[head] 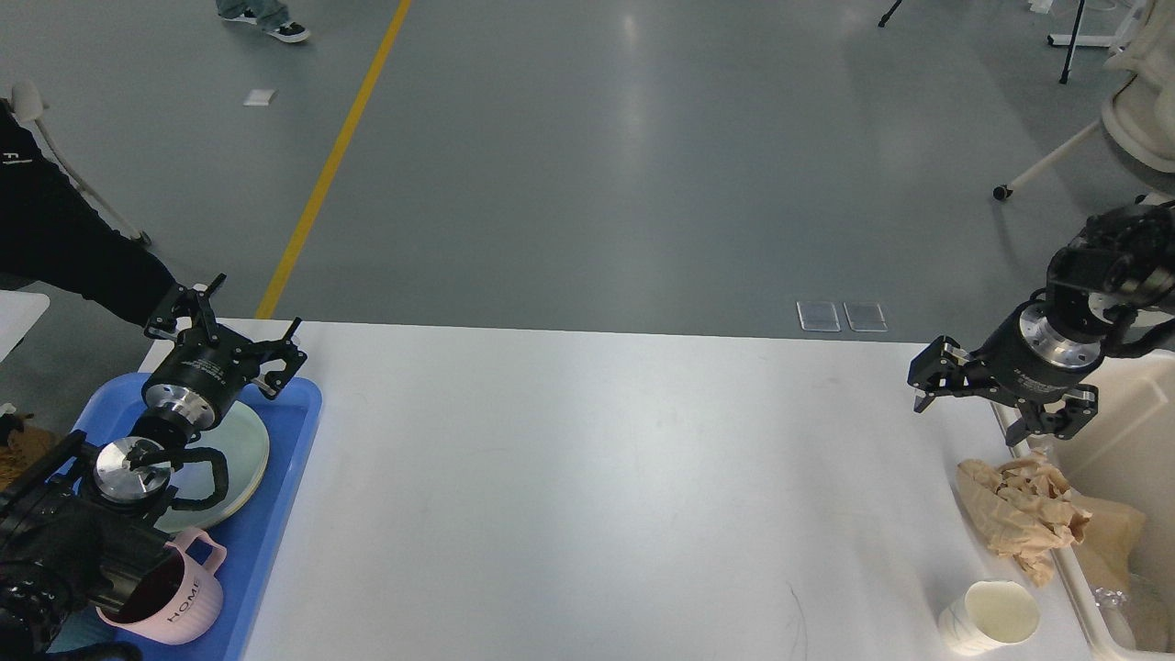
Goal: Tidy desktop
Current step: 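Return the right gripper and lower it onto the crumpled brown paper, then grasp the crumpled brown paper and lift it away from the table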
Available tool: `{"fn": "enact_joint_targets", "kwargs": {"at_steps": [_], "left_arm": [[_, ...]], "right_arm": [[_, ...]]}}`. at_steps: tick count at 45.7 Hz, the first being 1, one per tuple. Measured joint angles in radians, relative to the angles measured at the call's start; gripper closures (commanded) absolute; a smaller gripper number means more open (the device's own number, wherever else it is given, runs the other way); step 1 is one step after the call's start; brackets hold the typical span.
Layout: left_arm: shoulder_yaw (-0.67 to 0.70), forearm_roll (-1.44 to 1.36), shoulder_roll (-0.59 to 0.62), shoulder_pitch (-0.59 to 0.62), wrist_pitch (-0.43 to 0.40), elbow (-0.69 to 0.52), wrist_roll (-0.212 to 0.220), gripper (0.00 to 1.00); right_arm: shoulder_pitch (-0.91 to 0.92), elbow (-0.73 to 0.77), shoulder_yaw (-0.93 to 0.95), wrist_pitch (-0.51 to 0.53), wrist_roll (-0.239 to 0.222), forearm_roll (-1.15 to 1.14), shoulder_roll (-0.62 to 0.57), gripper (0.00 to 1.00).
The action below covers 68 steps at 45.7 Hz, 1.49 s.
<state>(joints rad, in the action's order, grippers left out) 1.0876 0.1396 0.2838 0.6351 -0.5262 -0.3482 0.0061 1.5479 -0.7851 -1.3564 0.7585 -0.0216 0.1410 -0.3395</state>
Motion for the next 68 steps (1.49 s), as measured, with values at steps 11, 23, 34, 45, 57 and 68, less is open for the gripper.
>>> {"fn": "enact_joint_targets", "kwargs": {"at_steps": [11, 23, 34, 45, 57, 68], "left_arm": [[0.000, 0.000, 0.000, 0.000, 0.000, 0.000, 0.000, 0.03], [0.000, 0.000, 0.000, 0.000, 0.000, 0.000, 0.000, 0.03], [0.000, 0.000, 0.000, 0.000, 0.000, 0.000, 0.000, 0.03], [0.000, 0.000, 0.000, 0.000, 0.000, 0.000, 0.000, 0.03], [0.000, 0.000, 0.000, 0.000, 0.000, 0.000, 0.000, 0.03], [0.000, 0.000, 0.000, 0.000, 0.000, 0.000, 0.000, 0.03]], "right_arm": [[-0.154, 0.121, 0.000, -0.075, -0.001, 0.000, -0.001, 0.00], [-0.207, 0.126, -0.019, -0.125, -0.009, -0.019, -0.042, 0.00], [-0.271, 0.126, -0.003, -0.160, -0.014, -0.038, -0.082, 0.00], [-0.341, 0.126, 0.009, -0.243, -0.014, -0.036, -0.087, 0.00], [-0.378, 0.117, 0.061, -0.360, -0.014, -0.022, -0.087, 0.09], [-0.409, 0.091, 0.106, -0.444, -0.016, -0.018, -0.098, 0.96]]}}
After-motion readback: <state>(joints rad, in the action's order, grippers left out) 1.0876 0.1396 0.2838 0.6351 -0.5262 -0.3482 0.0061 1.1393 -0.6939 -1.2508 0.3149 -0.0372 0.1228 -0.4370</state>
